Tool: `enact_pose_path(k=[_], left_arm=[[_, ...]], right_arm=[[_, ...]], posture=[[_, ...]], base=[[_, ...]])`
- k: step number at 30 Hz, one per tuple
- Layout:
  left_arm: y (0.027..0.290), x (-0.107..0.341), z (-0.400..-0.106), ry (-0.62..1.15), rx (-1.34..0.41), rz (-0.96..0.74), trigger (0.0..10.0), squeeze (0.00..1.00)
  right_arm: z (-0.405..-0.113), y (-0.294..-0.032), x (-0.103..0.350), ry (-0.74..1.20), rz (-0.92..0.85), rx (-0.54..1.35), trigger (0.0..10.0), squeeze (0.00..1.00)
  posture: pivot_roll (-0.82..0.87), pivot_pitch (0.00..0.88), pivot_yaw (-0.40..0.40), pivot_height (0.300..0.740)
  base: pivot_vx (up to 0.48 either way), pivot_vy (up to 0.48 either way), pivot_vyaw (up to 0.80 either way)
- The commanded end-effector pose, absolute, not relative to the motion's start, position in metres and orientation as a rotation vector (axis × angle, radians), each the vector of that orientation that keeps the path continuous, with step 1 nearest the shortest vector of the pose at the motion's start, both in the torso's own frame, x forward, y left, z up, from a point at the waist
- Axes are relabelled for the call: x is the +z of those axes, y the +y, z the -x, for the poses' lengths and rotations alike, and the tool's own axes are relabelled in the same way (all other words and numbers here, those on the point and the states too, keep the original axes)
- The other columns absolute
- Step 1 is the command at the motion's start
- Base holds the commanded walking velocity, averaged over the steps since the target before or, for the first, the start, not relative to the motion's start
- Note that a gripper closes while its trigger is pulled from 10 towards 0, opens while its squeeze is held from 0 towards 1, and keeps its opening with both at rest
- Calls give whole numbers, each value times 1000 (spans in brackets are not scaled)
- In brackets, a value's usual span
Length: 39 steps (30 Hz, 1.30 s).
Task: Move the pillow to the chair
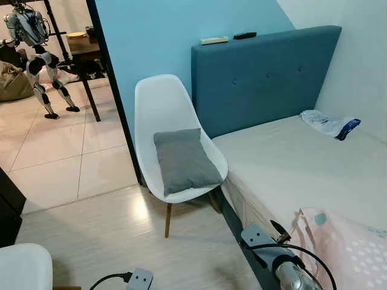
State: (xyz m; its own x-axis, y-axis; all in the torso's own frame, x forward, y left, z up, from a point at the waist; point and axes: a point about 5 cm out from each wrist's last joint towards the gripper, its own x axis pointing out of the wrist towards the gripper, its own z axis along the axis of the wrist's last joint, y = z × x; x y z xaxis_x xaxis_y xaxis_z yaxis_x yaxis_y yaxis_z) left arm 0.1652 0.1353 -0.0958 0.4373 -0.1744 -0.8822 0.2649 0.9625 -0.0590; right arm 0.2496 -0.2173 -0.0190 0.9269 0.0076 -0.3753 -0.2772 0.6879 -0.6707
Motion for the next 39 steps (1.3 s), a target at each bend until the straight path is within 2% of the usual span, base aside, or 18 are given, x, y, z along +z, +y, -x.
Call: enact_pose_path(k=[1, 39], left_arm=[[139, -96, -164, 1093, -270, -108, 10000, 0], [140, -96, -164, 1093, -261, -96, 10000, 0]], right_arm=[[-250, -215, -20, 367, 783, 156, 10000, 0], [-250, -214, -20, 362, 782, 157, 10000, 0]], posture=[[-78, 0, 31, 740], [-77, 0, 32, 740]], base=[[0, 0, 0], [0, 0, 0]])
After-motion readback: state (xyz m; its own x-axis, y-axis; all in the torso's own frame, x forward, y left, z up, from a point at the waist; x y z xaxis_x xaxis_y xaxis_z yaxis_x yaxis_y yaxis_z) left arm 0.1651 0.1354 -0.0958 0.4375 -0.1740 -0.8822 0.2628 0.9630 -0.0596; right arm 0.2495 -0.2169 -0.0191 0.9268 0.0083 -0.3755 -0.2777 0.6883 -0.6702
